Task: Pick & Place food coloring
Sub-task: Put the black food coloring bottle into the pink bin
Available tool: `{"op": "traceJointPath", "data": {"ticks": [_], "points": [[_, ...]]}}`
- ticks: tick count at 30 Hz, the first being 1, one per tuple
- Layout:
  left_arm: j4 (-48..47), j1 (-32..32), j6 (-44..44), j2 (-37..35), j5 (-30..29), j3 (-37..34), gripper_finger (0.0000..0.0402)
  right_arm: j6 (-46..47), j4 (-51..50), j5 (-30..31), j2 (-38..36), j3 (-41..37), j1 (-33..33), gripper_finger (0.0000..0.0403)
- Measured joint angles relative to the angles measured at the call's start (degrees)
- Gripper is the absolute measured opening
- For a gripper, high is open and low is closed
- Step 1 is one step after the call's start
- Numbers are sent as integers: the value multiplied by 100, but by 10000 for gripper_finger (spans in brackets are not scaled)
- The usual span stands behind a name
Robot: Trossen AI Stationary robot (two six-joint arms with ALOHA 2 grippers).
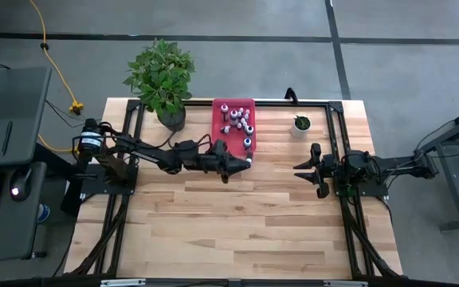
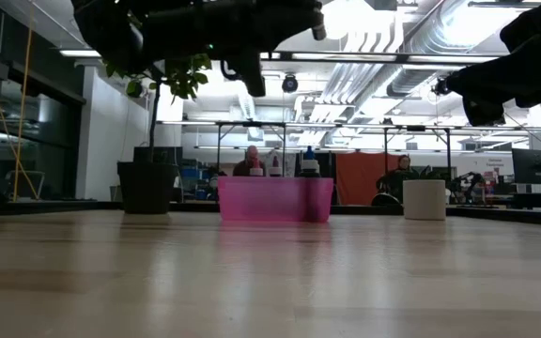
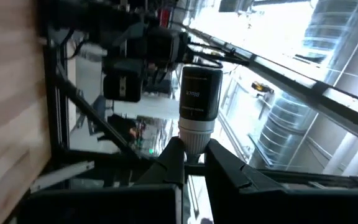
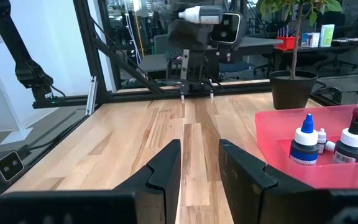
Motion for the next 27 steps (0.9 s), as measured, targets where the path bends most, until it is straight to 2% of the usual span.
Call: {"op": "traceJointPath", "data": {"ticks": [11, 27], "points": [[76, 0, -700, -4, 996, 0, 23, 1, -1, 0, 0, 0, 1, 99], [154, -8, -829, -11, 1329, 2, 23, 1, -2, -1, 0, 0, 0, 99]]}}
